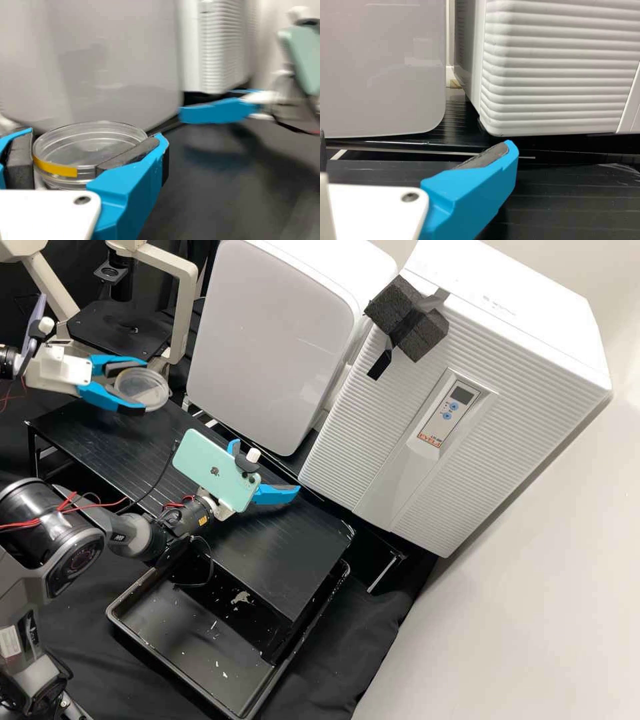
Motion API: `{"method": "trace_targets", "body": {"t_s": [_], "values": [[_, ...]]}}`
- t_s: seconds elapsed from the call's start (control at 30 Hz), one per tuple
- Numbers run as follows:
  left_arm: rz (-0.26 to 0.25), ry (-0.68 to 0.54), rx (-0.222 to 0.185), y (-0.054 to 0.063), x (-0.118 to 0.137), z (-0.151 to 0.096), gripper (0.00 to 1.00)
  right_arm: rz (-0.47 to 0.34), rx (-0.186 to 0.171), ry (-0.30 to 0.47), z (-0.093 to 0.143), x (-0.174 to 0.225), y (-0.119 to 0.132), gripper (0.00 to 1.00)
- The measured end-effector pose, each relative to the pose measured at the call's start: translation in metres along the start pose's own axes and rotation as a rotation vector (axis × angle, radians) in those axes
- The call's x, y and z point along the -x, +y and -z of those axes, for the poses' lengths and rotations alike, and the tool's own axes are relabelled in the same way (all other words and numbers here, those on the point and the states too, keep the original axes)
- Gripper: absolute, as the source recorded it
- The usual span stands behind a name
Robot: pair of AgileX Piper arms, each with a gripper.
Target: Place the petri dish on the bench
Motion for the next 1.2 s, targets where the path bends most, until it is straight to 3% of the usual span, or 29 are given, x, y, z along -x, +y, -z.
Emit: {"method": "trace_targets", "body": {"t_s": [0.13,0.27,0.5,0.73,0.87,1.2], "values": [[0.047,-0.105,-0.030,-0.005,-0.006,-0.018,0.00,0.000,0.000,0.000,0.000,0.000,0.000,1.00],[0.052,-0.172,-0.039,0.000,-0.015,-0.032,0.00,0.000,0.000,0.000,0.000,0.000,0.000,1.00],[0.050,-0.229,0.026,0.007,-0.044,-0.044,0.00,0.000,0.000,0.000,0.000,0.000,0.000,1.00],[0.128,-0.212,0.096,-0.011,-0.071,-0.043,0.00,0.000,0.000,0.000,0.000,0.000,0.000,1.00],[0.174,-0.194,0.098,-0.021,-0.078,-0.041,0.00,0.000,0.000,0.000,0.000,0.000,0.000,1.00],[0.184,-0.200,0.141,-0.025,-0.089,-0.042,0.00,0.000,0.000,0.000,0.000,0.000,0.000,1.00]]}}
